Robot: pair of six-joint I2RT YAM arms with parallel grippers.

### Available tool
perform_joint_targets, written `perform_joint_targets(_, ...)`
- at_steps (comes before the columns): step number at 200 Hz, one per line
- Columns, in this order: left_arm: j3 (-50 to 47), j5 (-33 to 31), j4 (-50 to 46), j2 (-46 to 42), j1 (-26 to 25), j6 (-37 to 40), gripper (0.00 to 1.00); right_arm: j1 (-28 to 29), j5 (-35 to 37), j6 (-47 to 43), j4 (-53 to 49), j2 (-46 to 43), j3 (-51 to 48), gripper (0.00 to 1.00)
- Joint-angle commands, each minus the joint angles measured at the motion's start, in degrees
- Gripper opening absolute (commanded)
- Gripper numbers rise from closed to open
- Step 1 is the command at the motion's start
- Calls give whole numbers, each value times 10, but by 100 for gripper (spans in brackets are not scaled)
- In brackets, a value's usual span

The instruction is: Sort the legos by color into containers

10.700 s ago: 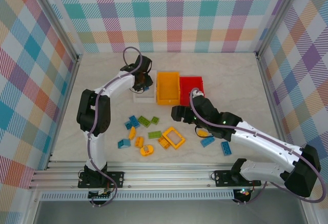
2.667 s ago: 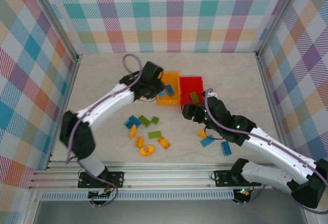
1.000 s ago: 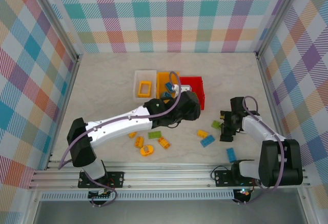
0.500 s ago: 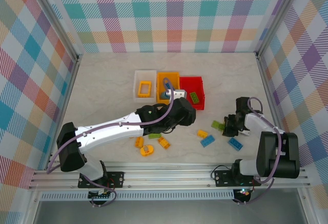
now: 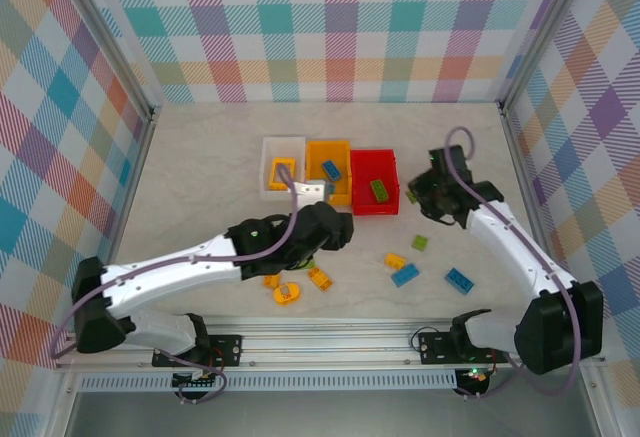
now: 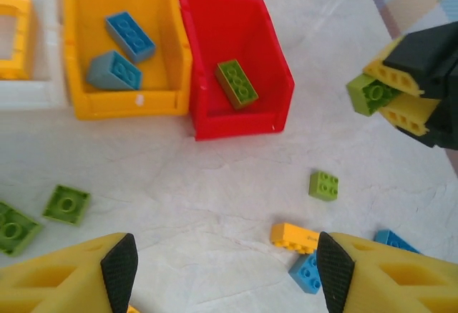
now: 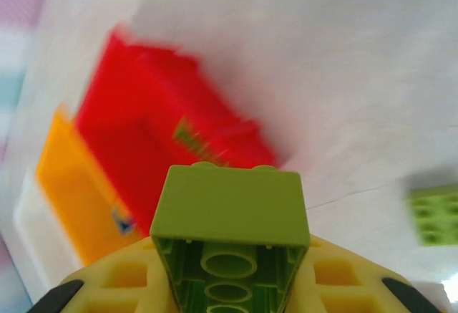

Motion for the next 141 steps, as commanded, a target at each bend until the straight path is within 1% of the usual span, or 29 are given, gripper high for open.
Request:
perform_joint_targets(1, -20, -57, -4, -43, -6, -11, 70, 45, 13, -161, -16, 88, 56, 20)
perform_joint_targets(17, -22, -60, -16, -54, -6, -13, 70, 51, -16, -194, -33, 164, 105, 22)
perform_joint_targets(39, -30, -54, -25, -58, -6, -19, 70, 51, -51, -233, -35, 248, 155, 23)
perform_joint_targets(59, -43, -49, -30, -63, -6, -29, 70, 51, -70, -257, -48, 303, 196, 25)
perform_joint_targets(70, -51, -46, -32, -66, -6, -35, 70, 52, -75, -263, -53, 324, 210, 28)
perform_joint_targets(81, -57, -43, -32, -68, -7, -37, 70, 52, -79, -266, -52, 334, 216, 34)
perform_joint_targets(90, -62, -40, -32, -68, -6, -39, 70, 52, -80, -267, -53, 336, 221, 40)
perform_joint_targets(107, -66, -34, -37, -64, -7, -40, 70, 52, -77, -268, -55, 330, 224, 52)
perform_joint_targets(119, -69, -29, -40, -60, -7, -43, 69, 53, -76, -268, -58, 321, 226, 58)
perform_joint_targets(141, -72, -25, -63, -52, -7, -62, 69, 54, -74, -272, -65, 295, 231, 63)
